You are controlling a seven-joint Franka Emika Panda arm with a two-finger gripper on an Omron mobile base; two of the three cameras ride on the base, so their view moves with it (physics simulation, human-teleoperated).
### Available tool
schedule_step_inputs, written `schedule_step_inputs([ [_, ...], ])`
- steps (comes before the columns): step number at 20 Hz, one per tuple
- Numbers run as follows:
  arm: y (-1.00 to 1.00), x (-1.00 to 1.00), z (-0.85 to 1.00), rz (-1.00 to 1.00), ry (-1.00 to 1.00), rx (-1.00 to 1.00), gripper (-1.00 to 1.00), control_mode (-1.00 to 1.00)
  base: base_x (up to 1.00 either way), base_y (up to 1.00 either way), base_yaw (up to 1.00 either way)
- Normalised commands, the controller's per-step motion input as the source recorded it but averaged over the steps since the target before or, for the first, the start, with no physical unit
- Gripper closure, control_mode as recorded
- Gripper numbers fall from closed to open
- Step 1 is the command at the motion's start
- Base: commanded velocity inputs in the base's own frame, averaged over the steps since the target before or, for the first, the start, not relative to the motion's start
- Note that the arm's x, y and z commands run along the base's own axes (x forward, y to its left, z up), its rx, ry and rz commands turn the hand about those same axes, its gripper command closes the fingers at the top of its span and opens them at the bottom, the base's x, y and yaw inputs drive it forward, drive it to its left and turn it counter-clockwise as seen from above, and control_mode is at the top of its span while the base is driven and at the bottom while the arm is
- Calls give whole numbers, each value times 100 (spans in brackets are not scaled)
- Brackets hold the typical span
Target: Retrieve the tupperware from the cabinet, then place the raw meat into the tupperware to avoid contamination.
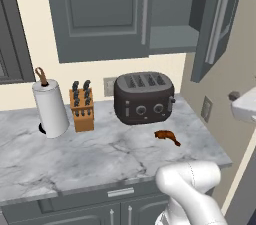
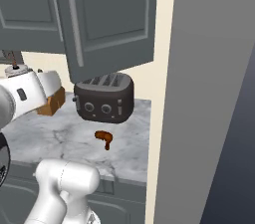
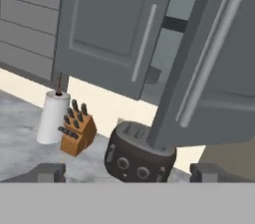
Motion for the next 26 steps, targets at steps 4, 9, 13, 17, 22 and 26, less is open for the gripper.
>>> schedule_step_inputs([
  [4, 78, -16, -12, 11, 0, -30, -100, -100, 0, 0, 0],
  [9, 44, 28, -15, 0, -5, -20, -100, -100, 0, 0, 0],
  [13, 34, 67, -19, -1, 0, -14, -100, -100, 0, 0, 0],
  [17, 20, 76, -14, -2, 0, -10, -100, -100, 0, 0, 0],
  [22, 3, 66, -14, -6, 0, -11, -100, -100, 0, 0, 0],
  [26, 3, 67, -16, -7, 0, -12, -100, -100, 0, 0, 0],
])
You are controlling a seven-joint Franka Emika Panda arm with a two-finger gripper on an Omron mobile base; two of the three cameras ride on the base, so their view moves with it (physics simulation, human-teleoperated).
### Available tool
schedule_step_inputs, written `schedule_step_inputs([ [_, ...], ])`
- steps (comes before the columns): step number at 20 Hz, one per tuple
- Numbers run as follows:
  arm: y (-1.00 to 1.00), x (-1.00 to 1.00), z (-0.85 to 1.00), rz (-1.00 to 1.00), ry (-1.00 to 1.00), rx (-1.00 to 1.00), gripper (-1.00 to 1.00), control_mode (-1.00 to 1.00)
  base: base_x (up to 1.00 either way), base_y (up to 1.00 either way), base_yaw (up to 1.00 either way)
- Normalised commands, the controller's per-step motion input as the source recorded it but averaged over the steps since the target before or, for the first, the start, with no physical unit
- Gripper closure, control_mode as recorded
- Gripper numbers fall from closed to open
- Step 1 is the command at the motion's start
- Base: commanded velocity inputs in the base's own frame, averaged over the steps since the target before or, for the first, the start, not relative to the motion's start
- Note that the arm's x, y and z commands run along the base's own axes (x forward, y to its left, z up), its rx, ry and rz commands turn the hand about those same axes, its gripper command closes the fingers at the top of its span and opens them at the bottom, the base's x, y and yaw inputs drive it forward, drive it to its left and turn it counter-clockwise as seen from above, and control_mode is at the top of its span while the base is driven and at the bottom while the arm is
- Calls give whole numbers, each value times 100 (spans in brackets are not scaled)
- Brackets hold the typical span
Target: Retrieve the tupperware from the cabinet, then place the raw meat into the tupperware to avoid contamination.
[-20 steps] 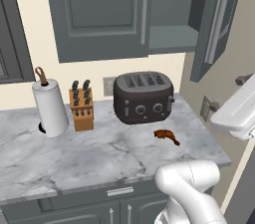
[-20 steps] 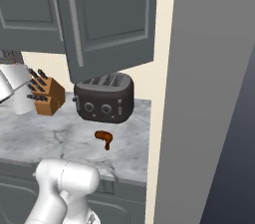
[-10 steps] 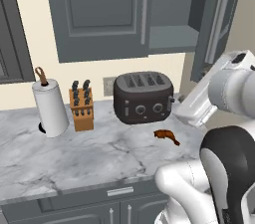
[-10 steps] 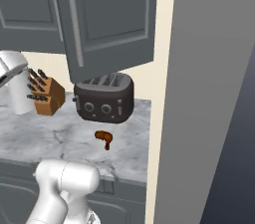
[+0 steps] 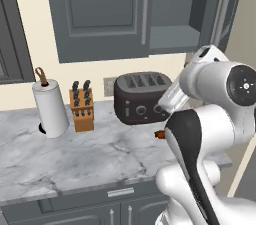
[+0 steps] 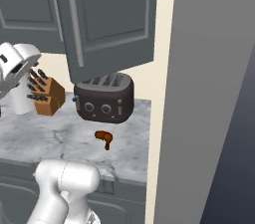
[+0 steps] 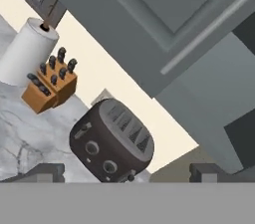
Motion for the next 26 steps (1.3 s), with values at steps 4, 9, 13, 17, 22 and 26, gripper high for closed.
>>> schedule_step_inputs([
  [4, 6, 69, -14, -7, 0, -14, -100, -100, 0, 0, 0],
  [9, -5, 58, -7, -9, 3, -11, -100, -100, 0, 0, 0],
  [13, -16, 51, -7, -10, 7, -8, -100, -100, 0, 0, 0],
  [17, -9, 61, -4, -9, 5, -9, -100, -100, 0, 0, 0],
  [22, -11, 54, -5, -12, 1, -9, -100, -100, 0, 0, 0],
  [26, -29, 34, -10, -17, 0, -10, -100, -100, 0, 0, 0],
])
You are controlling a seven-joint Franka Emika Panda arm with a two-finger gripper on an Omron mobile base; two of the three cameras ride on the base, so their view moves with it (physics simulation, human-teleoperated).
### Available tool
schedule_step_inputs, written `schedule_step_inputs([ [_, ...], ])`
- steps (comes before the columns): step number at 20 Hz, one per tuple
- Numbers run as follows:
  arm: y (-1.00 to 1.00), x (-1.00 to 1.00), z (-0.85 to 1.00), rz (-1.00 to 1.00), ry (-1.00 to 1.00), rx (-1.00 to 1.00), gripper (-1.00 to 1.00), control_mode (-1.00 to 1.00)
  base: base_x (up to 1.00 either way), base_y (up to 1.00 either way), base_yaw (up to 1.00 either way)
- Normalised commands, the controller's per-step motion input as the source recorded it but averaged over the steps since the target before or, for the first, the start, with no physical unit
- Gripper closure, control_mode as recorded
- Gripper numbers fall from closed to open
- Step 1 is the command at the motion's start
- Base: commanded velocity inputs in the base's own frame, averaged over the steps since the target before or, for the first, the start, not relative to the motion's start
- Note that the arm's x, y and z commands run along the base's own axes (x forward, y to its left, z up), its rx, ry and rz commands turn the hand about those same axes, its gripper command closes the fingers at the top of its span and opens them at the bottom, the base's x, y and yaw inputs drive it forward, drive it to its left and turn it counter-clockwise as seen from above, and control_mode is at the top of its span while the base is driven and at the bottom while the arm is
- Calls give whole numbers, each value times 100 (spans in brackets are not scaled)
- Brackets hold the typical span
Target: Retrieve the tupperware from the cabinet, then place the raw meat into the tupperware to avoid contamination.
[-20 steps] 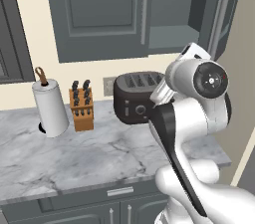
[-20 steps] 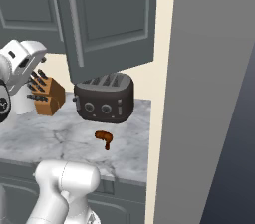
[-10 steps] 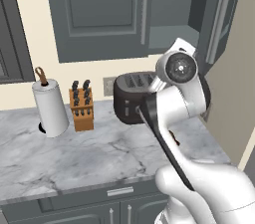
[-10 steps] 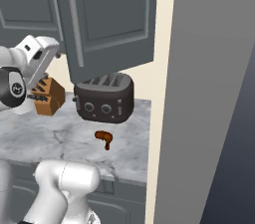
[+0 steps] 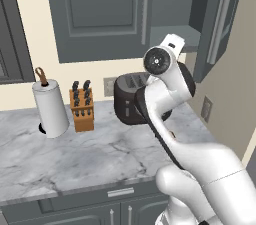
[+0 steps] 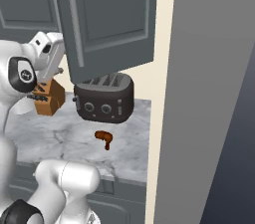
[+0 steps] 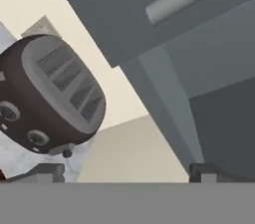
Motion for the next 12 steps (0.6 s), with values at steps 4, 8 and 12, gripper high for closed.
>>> schedule_step_inputs([
  [4, -35, 28, -9, -20, 0, -9, -100, -100, 0, 0, 0],
  [8, -39, 23, -6, -19, 0, -7, -100, -100, 0, 0, 0],
  [12, -55, 3, 0, -13, 0, -1, -100, -100, 0, 0, 0],
])
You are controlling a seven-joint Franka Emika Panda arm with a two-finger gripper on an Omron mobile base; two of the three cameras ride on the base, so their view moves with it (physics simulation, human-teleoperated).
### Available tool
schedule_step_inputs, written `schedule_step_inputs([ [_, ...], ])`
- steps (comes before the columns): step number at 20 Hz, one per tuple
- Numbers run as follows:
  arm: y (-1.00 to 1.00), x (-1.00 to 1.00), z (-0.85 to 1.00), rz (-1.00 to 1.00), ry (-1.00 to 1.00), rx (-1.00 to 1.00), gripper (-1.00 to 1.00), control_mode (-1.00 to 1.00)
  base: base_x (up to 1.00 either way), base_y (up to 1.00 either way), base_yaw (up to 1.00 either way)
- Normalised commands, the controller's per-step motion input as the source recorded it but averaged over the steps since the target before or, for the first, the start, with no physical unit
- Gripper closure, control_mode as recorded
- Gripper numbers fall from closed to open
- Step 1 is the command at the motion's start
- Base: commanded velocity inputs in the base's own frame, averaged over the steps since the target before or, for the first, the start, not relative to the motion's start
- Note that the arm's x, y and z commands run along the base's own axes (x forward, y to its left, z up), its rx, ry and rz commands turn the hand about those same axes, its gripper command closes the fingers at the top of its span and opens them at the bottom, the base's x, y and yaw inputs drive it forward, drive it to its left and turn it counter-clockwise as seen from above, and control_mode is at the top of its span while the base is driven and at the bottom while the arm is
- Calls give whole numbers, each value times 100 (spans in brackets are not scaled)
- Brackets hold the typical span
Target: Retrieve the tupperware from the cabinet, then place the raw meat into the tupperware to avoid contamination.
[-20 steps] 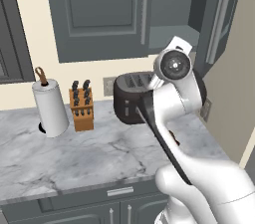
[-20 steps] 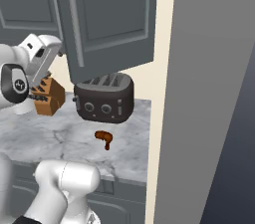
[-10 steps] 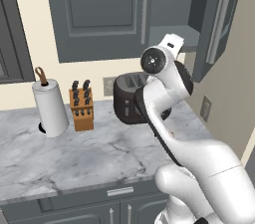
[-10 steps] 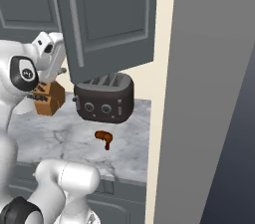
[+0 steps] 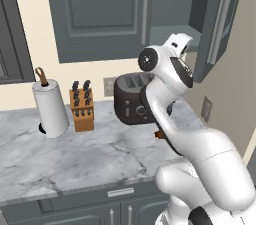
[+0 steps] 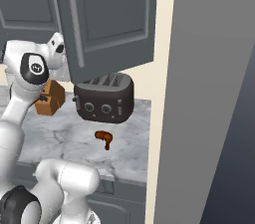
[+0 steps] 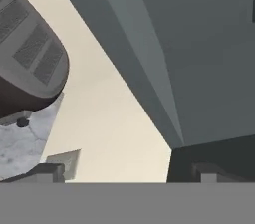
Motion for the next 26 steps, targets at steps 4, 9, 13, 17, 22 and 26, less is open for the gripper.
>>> schedule_step_inputs([
  [4, -65, -6, 0, -10, 0, 0, -100, -100, 0, 0, 0],
  [9, -73, -14, 0, -8, 0, 0, -100, -100, 0, 0, 0],
  [13, -77, -13, 0, -6, 0, 0, -100, -100, 0, 0, 0],
  [17, -76, -8, 0, -6, 0, 1, -100, -100, 0, 0, 0],
  [22, -61, 0, -3, -5, -2, 0, -100, -100, 0, 0, 0],
  [26, -53, 12, -8, -1, -2, 0, -100, -100, 0, 0, 0],
])
